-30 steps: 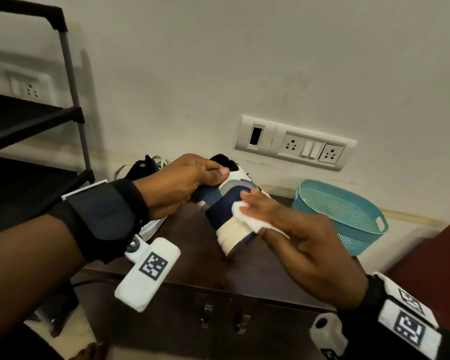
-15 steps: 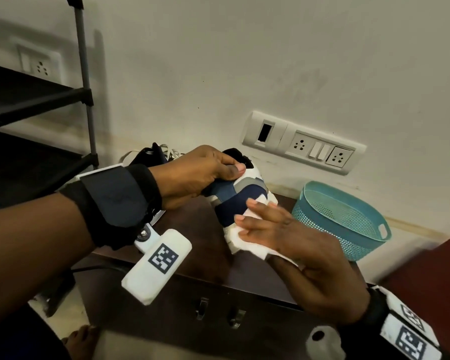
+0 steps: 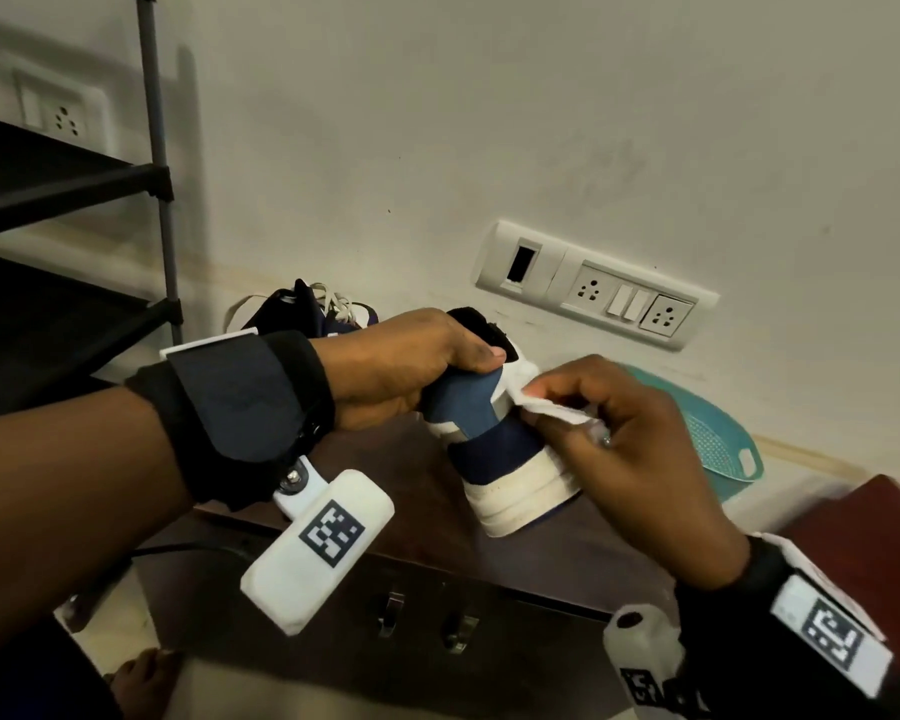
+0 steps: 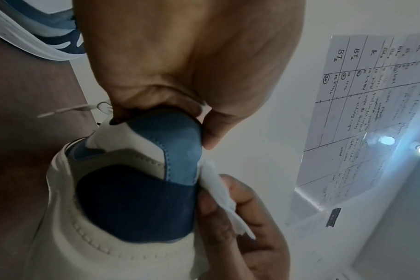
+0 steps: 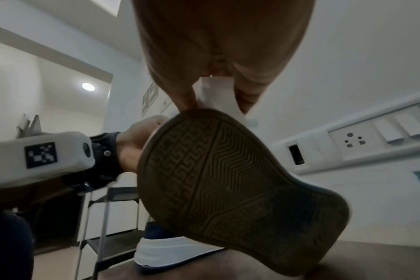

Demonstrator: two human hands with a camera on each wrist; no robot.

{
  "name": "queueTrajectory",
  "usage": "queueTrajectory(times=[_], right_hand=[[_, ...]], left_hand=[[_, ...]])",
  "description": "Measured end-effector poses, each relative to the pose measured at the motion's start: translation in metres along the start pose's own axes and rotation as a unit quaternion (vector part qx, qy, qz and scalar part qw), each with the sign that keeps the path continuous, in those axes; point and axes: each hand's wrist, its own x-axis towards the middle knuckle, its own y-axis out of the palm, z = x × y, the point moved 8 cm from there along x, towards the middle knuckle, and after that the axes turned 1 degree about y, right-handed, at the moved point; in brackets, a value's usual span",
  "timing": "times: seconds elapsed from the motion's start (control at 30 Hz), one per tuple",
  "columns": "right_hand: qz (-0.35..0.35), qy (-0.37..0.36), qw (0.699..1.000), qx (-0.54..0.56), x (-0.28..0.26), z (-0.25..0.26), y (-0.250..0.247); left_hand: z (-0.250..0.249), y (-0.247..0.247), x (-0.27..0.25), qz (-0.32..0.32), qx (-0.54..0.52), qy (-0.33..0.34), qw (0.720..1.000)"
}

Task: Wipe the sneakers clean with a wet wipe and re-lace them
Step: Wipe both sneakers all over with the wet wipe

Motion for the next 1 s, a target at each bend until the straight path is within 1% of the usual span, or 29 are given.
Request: queueTrajectory(times=[0.07, 0.13, 0.2, 0.23, 0.3, 0.33, 0.37, 0.43, 0.47, 0.5, 0.53, 0.6, 0.63, 0.67, 0.7, 0.73, 0.8, 0.83, 0.87, 0.93, 0.97, 1.0], right_hand=[[0.083, -0.088, 0.993, -0.008, -0.005, 0.018, 0.017], [0.155, -0.129, 0.979, -0.002, -0.01, 0.026, 0.026], [0.193, -0.146, 0.97, -0.002, -0.013, 0.026, 0.029], [0.191, -0.137, 0.972, -0.004, -0.013, 0.021, 0.026], [0.155, -0.097, 0.983, -0.001, -0.006, 0.01, 0.016], [0.146, -0.09, 0.985, -0.008, -0.005, 0.01, 0.014], [0.151, -0.1, 0.983, -0.024, -0.005, 0.015, 0.017], [0.203, -0.156, 0.964, -0.078, -0.014, 0.03, 0.034], [0.229, -0.176, 0.953, -0.091, -0.019, 0.034, 0.041], [0.244, -0.179, 0.949, -0.084, -0.021, 0.032, 0.041], [0.243, -0.166, 0.954, -0.064, -0.02, 0.025, 0.036], [0.199, -0.106, 0.974, -0.025, -0.011, 0.003, 0.013], [0.178, -0.075, 0.981, -0.02, -0.007, -0.006, 0.004], [0.168, -0.062, 0.984, -0.026, -0.007, -0.008, 0.001], [0.168, -0.069, 0.983, -0.036, -0.008, -0.003, 0.003], [0.182, -0.095, 0.978, -0.046, -0.012, 0.008, 0.012], [0.241, -0.159, 0.955, -0.067, -0.025, 0.031, 0.037], [0.26, -0.176, 0.947, -0.07, -0.028, 0.035, 0.042], [0.259, -0.179, 0.947, -0.061, -0.026, 0.033, 0.04], [0.21, -0.147, 0.966, -0.03, -0.017, 0.017, 0.021], [0.189, -0.119, 0.974, -0.029, -0.012, 0.004, 0.011], [0.184, -0.089, 0.978, -0.044, -0.009, -0.01, 0.004]], left_hand=[[0.0, -0.002, -0.001, -0.007, 0.012, 0.001, 1.0], [0.002, -0.005, -0.002, -0.01, 0.013, 0.001, 1.0], [0.004, -0.005, -0.004, -0.006, 0.021, -0.001, 1.0], [0.004, -0.004, -0.004, -0.004, 0.028, 0.0, 1.0], [0.002, -0.002, -0.003, -0.004, 0.033, 0.005, 0.999], [0.001, -0.001, -0.002, -0.004, 0.032, 0.007, 0.999], [0.001, 0.0, -0.001, -0.005, 0.035, 0.009, 0.999], [0.001, 0.002, -0.002, -0.004, 0.062, 0.009, 0.998], [0.001, 0.003, -0.002, -0.002, 0.08, 0.011, 0.997], [0.001, 0.004, -0.003, 0.003, 0.095, 0.013, 0.995], [0.001, 0.004, -0.003, 0.004, 0.1, 0.016, 0.995], [0.0, 0.003, -0.003, 0.001, 0.096, 0.019, 0.995], [-0.001, 0.003, -0.003, 0.001, 0.098, 0.021, 0.995], [-0.001, 0.004, -0.003, 0.0, 0.104, 0.025, 0.994], [-0.001, 0.004, -0.002, 0.001, 0.111, 0.03, 0.993], [-0.001, 0.005, -0.001, 0.002, 0.116, 0.034, 0.993], [0.002, 0.007, -0.001, 0.003, 0.115, 0.039, 0.993], [0.001, 0.006, -0.001, 0.0, 0.119, 0.041, 0.992], [0.0, 0.005, -0.001, -0.005, 0.122, 0.043, 0.992], [-0.002, 0.005, 0.0, -0.009, 0.119, 0.044, 0.992], [-0.003, 0.004, -0.001, -0.008, 0.122, 0.044, 0.992], [-0.003, 0.004, -0.001, -0.007, 0.128, 0.042, 0.991]])
